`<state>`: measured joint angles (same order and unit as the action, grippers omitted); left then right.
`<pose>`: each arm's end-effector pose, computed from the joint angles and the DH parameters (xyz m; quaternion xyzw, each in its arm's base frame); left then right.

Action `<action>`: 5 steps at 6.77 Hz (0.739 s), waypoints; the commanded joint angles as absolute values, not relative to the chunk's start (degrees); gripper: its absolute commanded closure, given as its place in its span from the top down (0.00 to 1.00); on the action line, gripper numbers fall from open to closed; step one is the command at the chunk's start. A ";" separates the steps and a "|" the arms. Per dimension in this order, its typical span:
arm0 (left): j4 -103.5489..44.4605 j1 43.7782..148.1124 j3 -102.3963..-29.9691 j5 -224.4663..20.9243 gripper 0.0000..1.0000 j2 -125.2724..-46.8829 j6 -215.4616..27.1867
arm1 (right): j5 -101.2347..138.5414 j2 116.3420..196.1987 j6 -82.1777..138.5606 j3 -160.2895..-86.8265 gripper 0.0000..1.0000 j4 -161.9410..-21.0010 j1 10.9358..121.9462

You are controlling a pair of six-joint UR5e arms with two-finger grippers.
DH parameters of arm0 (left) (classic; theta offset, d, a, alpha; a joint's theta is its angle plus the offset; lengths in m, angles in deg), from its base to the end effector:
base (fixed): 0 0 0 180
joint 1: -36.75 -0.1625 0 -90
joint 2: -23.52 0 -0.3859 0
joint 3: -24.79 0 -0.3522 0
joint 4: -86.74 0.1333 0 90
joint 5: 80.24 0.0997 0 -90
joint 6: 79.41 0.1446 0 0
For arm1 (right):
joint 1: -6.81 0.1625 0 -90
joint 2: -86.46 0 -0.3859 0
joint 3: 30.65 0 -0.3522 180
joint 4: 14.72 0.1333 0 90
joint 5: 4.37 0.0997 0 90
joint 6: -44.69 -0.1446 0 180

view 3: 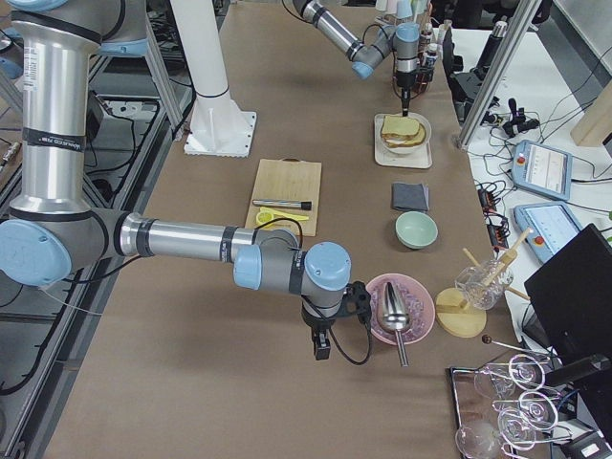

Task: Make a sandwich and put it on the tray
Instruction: 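Carry the plate with the left gripper farther away onto the cream tray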

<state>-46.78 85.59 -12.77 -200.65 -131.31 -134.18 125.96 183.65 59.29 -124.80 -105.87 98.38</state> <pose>0.5158 -0.6813 0.2384 0.1308 0.4911 0.0211 0.8610 0.0505 -0.3935 0.6813 0.0145 -0.3459 -0.0939 0.9334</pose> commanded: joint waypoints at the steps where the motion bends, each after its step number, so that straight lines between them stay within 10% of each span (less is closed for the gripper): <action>1: -47.12 85.27 -13.09 -198.20 0.98 -131.26 -134.78 | 126.06 182.53 59.37 -122.86 1.00 -105.87 98.30; 3: -46.69 85.53 -19.37 -198.10 0.98 -127.77 -134.87 | 125.97 182.18 59.20 -122.41 1.00 -105.78 98.39; 5: -39.70 85.35 -43.80 -198.53 0.98 -112.80 -134.95 | 126.06 182.00 59.28 -122.32 1.00 -105.87 98.39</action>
